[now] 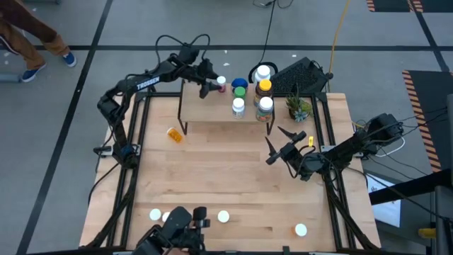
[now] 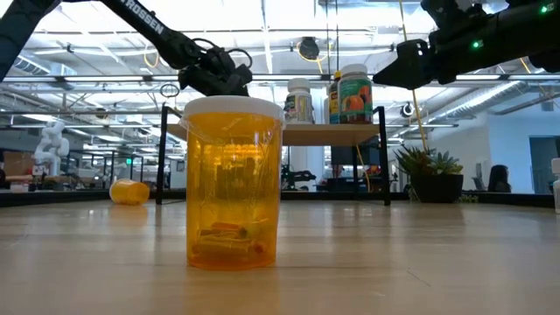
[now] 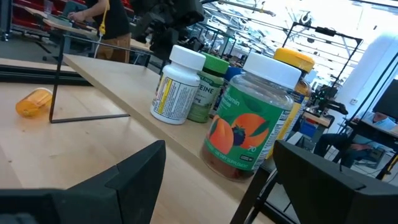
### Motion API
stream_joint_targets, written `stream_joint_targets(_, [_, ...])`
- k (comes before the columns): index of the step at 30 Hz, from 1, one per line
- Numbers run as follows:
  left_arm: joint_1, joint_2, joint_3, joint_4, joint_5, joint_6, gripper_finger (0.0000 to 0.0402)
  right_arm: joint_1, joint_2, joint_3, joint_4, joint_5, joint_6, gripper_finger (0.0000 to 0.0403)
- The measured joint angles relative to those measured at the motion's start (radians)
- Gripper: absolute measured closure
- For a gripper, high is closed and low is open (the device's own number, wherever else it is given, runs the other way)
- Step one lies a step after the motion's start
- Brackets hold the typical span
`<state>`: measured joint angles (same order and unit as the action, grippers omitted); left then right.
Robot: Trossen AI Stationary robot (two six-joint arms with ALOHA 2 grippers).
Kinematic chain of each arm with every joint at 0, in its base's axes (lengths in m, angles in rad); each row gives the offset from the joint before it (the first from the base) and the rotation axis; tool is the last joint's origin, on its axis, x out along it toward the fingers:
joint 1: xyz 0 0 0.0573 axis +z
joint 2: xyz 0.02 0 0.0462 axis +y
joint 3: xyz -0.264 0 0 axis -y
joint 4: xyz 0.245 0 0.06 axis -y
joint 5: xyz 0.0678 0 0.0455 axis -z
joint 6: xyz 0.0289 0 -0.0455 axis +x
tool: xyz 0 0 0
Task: Pick and place medicine bottles onto shelf by color
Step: Put the pink pill bottle on the shelf, then adjust the white pill bottle on the shelf
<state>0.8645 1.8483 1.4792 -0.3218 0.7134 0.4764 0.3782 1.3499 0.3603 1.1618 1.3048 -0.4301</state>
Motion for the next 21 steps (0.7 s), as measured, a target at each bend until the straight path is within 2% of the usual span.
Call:
stream_joint_targets(5, [-0.003, -0.002, 0.000, 0.000, 0.000, -0.016, 0.0096, 0.000, 0.000, 0.000, 0.000, 0.001, 0.000, 0.0110])
stream_joint_targets(9, [-0.003, -0.018, 0.000, -0.008, -0.010, -0.031, 0.0064, 0.000, -0.002, 0.000, 0.000, 0.001, -0.003, 0.0110])
stream_joint_targets(13, [-0.010, -0.086, 0.000, -0.033, -0.077, -0.034, 0.0046, 0.000, -0.040, 0.011, 0.000, 0.000, -0.038, 0.0110])
stream_joint_targets(17, [-0.045, -0.195, 0.000, -0.114, -0.158, -0.022, 0.0040, 0.005, -0.101, 0.062, -0.020, -0.002, -0.167, 0.0110])
stream_joint_targets(21, [-0.133, -0.301, 0.000, -0.237, -0.265, 0.006, 0.0039, -0.003, -0.151, 0.176, -0.196, -0.046, -0.274, 0.0110])
